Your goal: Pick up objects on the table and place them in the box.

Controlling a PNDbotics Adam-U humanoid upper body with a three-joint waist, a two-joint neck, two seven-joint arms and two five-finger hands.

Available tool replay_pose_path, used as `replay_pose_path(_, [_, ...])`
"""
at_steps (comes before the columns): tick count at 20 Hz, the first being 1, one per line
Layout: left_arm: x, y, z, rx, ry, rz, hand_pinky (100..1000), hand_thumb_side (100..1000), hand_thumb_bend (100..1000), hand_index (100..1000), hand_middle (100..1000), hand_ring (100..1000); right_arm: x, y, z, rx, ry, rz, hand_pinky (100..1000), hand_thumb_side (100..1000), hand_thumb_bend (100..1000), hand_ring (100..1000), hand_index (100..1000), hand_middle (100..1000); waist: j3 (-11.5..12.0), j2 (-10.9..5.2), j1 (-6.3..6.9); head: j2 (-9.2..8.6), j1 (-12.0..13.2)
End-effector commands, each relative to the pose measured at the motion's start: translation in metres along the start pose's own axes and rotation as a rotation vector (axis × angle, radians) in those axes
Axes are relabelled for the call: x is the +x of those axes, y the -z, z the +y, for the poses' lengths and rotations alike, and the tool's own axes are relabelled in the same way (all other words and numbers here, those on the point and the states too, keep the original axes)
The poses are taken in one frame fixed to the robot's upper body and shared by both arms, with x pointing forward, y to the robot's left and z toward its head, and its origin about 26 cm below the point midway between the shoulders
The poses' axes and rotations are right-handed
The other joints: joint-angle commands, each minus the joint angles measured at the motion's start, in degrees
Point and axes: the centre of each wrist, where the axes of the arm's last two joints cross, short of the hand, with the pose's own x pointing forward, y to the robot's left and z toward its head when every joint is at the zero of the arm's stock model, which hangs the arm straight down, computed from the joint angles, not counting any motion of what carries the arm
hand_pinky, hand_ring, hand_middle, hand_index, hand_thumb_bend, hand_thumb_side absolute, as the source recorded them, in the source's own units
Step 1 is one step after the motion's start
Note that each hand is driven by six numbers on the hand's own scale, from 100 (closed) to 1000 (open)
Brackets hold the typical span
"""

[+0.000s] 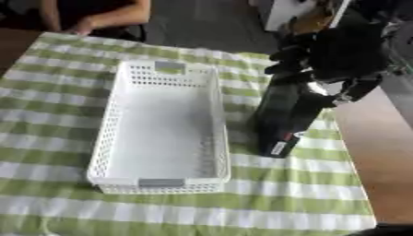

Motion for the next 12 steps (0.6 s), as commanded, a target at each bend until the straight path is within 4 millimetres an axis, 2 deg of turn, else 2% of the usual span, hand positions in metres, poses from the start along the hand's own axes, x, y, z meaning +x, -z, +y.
replay_pose_path(1, [0.0061,0.0051,0.0025,-0.015,0.014,-0.029,778,1000,178,900,1000,1000,-0.0086,-0.0076,-0.002,0.013,-0.017,0.022,1000,338,524,1000,1000,1000,0.0,-0.47,0.3,-0.56,-0.4])
replay_pose_path(10, [0.006,0.0049,0.003,-0.014,0.016,-0.028,778,1000,178,900,1000,1000,-0.0064,-0.0094,0.0047,0.021,-0.001,0.016,1000,345,523,1000,1000,1000,-0.1,-0.46,0.24,-0.53,-0.2])
replay_pose_path(11, [0.0059,0.0048,0.0032,-0.013,0.017,-0.027,778,1000,174,900,1000,1000,-0.0057,-0.0105,0.0047,0.02,-0.002,0.014,1000,358,552,1000,1000,1000,-0.1,-0.46,0.22,-0.5,-0.2])
replay_pose_path(12, [0.0058,0.0047,0.0034,-0.013,0.018,-0.026,778,1000,177,899,1000,1000,-0.0048,-0.0117,0.0046,0.021,-0.003,0.012,1000,342,522,1000,1000,1000,-0.2,-0.46,0.18,-0.48,-0.1])
